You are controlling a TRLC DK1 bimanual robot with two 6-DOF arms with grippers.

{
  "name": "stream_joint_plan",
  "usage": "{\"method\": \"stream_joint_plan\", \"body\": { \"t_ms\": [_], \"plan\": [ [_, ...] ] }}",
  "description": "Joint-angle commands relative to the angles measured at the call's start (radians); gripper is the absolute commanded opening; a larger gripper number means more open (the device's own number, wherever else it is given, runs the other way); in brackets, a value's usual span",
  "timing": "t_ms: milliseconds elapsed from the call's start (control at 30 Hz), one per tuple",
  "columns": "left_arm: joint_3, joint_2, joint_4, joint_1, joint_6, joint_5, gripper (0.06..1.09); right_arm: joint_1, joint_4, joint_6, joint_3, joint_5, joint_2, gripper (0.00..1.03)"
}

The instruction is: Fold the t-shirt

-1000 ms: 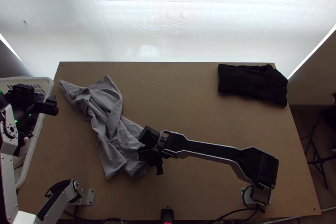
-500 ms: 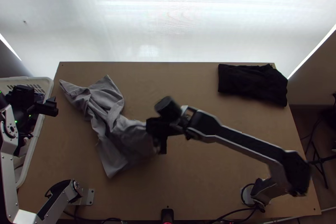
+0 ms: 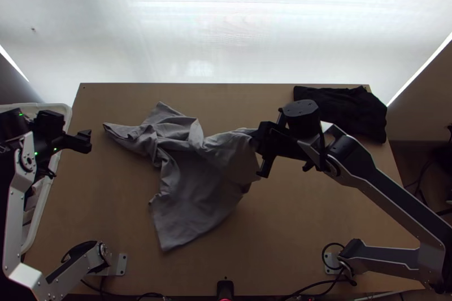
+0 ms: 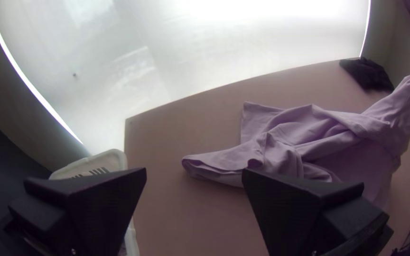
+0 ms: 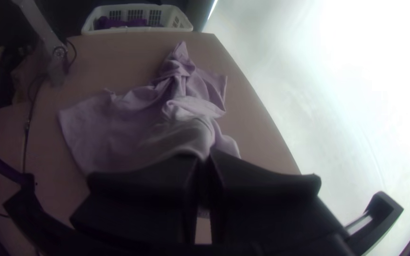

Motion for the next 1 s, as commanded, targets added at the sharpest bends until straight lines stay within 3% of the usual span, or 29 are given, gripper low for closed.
{"method": "stream_joint_plan", "body": {
  "t_ms": [0, 67, 233, 300, 400, 567, 967],
  "plan": [
    [0.067, 0.216, -0.135, -0.121, -0.015, -0.005, 1.04, -0.034, -0.019, -0.001, -0.078, -0.002, -0.048, 0.03],
    [0.114, 0.295, -0.187, -0.187, -0.011, -0.004, 1.04, -0.024, -0.019, 0.005, -0.083, -0.005, -0.04, 0.03],
    [0.304, 0.495, -0.156, -0.31, -0.023, 0.045, 1.03, -0.013, -0.019, 0.019, -0.083, -0.01, -0.011, 0.03],
    [0.461, 0.631, -0.199, -0.333, -0.034, 0.117, 1.01, -0.013, -0.017, 0.023, -0.086, -0.01, -0.003, 0.03],
    [0.792, 0.86, -0.391, -0.34, -0.077, 0.251, 1.01, -0.013, -0.017, 0.026, -0.097, -0.01, 0.001, 0.03],
    [1.108, 1.084, -0.423, -0.359, -0.135, 0.277, 1.01, -0.017, -0.006, 0.026, -0.127, -0.011, 0.006, 0.03],
    [1.17, 1.32, -0.4, -0.386, -0.159, 0.278, 1.01, -0.042, 0.009, 0.031, -0.17, -0.017, 0.0, 0.03]
  ]
}}
